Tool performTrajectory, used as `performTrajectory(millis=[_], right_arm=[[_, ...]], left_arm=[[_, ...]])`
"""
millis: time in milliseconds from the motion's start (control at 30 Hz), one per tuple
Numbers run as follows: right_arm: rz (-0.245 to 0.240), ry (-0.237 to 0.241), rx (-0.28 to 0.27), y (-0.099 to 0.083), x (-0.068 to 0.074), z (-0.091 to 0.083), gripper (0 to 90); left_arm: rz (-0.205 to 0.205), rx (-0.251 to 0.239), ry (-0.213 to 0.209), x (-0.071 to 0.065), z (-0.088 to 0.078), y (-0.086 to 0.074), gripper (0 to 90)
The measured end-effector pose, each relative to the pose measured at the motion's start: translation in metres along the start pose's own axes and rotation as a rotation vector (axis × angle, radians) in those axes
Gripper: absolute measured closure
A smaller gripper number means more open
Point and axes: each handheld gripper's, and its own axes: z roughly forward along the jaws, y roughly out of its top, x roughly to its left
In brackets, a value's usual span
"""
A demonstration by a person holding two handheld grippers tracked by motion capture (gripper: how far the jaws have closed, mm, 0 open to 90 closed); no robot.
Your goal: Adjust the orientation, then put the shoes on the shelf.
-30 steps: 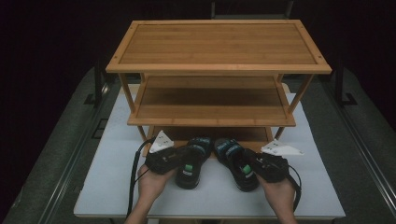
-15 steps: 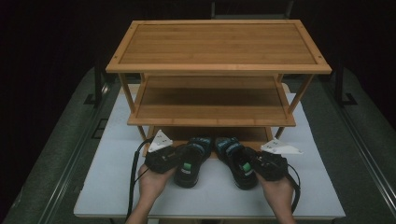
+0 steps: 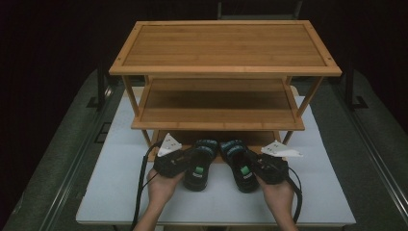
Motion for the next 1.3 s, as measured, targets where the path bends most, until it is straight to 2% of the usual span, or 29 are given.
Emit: performTrajectory(millis=[867,1300], right_arm=[[0.006,0.000,-0.008,0.004,0.006,0.017,82.3],[0.029,-0.005,-0.016,0.006,0.007,0.026,82.0]], left_arm=[[-0.013,-0.029,0.028,0.001,0.014,0.002,76.1],[-0.016,-0.040,0.045,0.000,0.025,0.002,75.8]])
